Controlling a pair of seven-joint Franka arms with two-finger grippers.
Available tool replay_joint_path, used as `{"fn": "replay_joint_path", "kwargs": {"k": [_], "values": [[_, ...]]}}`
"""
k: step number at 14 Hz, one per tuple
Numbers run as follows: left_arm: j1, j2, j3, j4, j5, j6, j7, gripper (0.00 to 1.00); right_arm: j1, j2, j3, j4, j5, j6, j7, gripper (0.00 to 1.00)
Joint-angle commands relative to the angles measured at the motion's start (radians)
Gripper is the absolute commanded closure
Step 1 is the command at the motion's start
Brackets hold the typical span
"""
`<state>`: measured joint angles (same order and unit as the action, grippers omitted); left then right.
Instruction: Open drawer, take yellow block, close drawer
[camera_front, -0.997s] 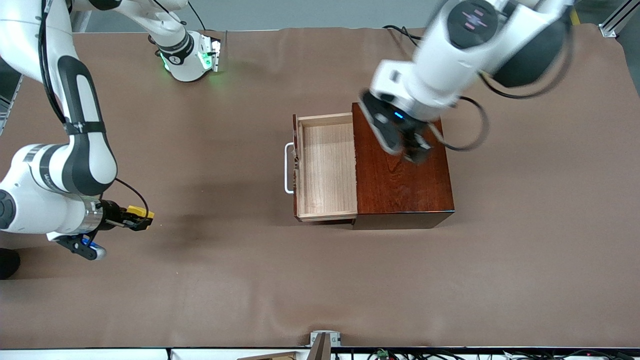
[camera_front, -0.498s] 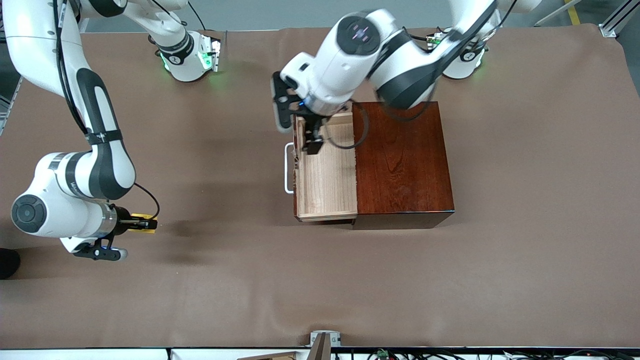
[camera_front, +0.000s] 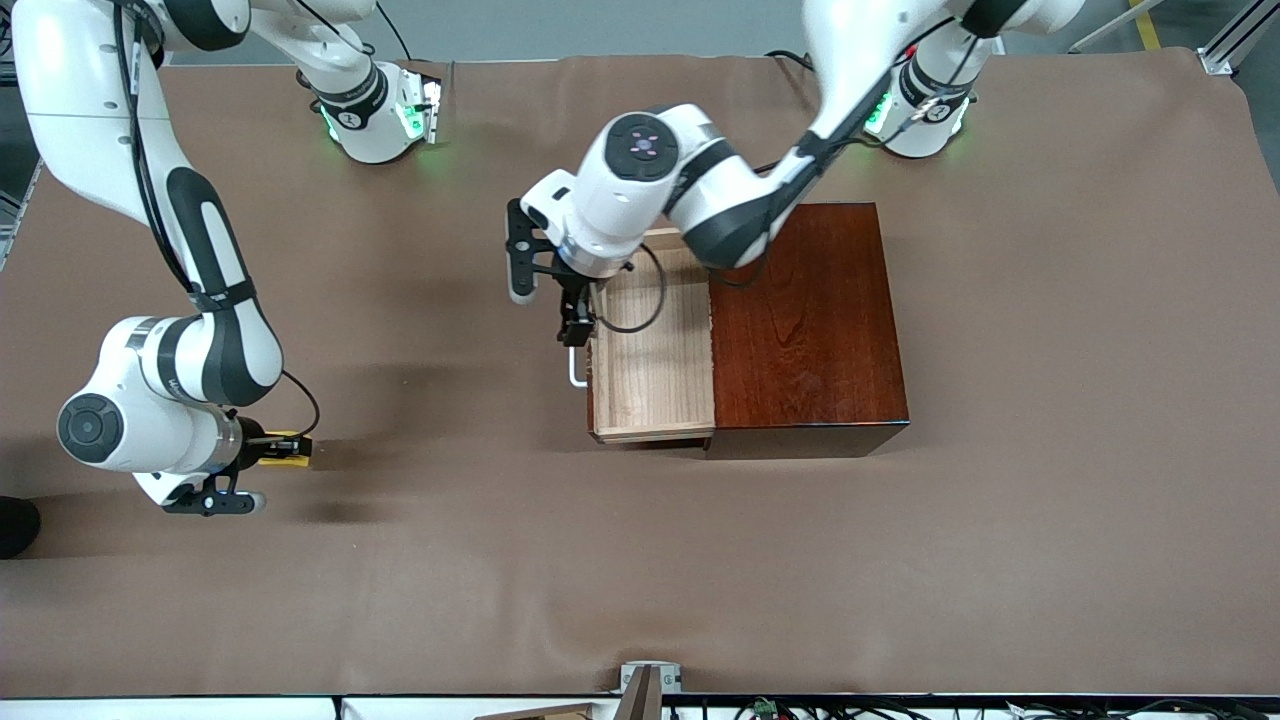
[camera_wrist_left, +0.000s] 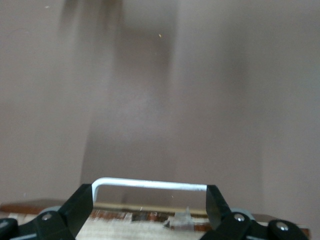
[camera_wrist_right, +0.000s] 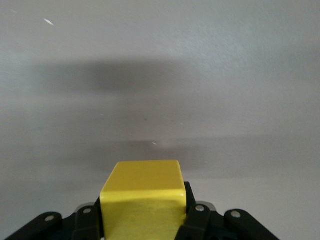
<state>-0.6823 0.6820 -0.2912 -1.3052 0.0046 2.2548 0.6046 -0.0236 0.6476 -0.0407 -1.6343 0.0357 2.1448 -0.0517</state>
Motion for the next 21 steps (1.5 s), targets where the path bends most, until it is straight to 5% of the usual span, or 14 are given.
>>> {"fn": "replay_joint_path", "kwargs": {"k": [1,8,9,10,11,21], "values": [[-0.092,0.05,0.092,0.054,0.0,0.014,0.032,0.0,-0.018,-0.002,0.015,-0.088,-0.02,0.12,-0.004,1.0],[-0.097,0.114,0.118,0.05,0.081,0.012,0.032,0.0,-0.062,0.03,0.015,-0.094,-0.008,0.196,0.045,0.84],[-0.095,0.114,0.119,0.049,0.083,0.009,0.032,0.0,-0.061,0.038,0.015,-0.094,-0.008,0.201,0.061,0.61],[-0.094,0.114,0.119,0.049,0.083,0.009,0.03,0.0,-0.059,0.043,0.015,-0.094,-0.008,0.204,0.061,0.17],[-0.092,0.114,0.127,0.049,0.081,0.008,0.027,0.0,-0.059,0.044,0.016,-0.094,-0.008,0.202,0.061,0.0],[-0.095,0.084,0.211,0.052,0.081,-0.147,-0.045,0.0,-0.048,-0.055,0.016,-0.079,-0.008,0.133,0.056,0.0]]}}
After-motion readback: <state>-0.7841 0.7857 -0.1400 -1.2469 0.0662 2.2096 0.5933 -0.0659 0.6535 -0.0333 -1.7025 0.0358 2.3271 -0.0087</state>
